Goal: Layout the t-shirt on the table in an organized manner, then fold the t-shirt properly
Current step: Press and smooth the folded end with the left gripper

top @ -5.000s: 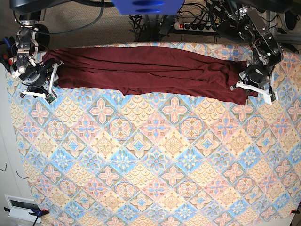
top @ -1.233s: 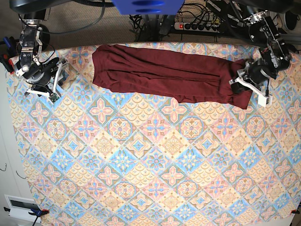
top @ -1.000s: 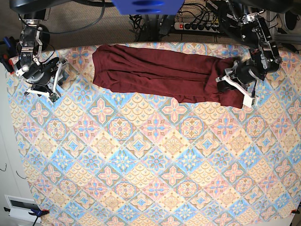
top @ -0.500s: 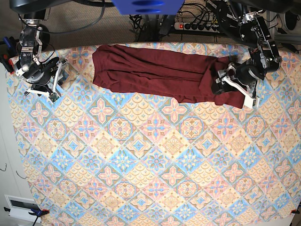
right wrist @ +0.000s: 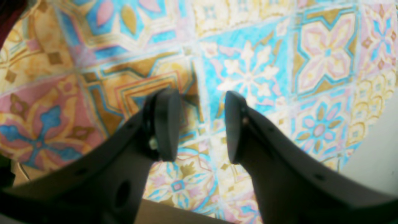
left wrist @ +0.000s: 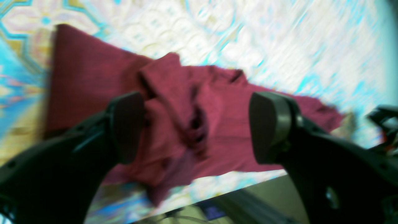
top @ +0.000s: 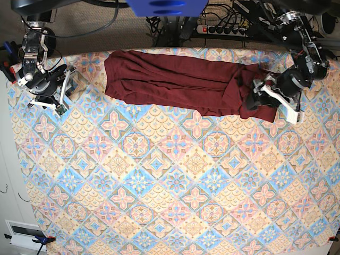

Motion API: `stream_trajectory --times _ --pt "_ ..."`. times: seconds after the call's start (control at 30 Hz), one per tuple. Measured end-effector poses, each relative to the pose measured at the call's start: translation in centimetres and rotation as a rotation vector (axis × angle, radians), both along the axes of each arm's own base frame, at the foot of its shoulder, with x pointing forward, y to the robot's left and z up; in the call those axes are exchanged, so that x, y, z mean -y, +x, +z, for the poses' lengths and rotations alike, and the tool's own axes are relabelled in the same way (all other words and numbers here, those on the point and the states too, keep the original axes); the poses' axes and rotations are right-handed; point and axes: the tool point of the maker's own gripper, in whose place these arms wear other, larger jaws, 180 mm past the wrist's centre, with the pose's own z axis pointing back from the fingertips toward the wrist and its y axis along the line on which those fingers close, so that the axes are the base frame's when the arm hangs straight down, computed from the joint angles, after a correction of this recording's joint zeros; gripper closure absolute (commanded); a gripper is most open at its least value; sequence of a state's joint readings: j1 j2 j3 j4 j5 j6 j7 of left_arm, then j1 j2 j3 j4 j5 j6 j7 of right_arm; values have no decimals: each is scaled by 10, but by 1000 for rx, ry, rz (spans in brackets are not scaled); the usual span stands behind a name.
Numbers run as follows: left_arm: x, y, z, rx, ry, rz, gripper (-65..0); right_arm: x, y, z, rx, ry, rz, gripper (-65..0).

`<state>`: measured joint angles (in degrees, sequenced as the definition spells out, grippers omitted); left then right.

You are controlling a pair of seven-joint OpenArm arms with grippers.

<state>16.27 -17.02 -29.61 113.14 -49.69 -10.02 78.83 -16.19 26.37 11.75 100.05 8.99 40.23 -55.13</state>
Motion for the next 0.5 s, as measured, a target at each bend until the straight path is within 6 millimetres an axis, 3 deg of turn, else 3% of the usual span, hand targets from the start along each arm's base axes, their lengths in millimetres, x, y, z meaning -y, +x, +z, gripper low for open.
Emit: stream_trajectory --times 0.13,0.23,0.33,0.5 --pt "-7 -10 -14 -57 3 4 -424 0 0 0 0 1 0 -232" --pt "-2 -17 -35 -123 -21 -4 -419 0 0 0 -1 0 0 -232" --pt "29 -18 -47 -164 -57 -85 -418 0 0 0 0 1 0 -232" --pt "81 -10 -44 -131 -184 -137 -418 0 1 1 3 1 0 -232"
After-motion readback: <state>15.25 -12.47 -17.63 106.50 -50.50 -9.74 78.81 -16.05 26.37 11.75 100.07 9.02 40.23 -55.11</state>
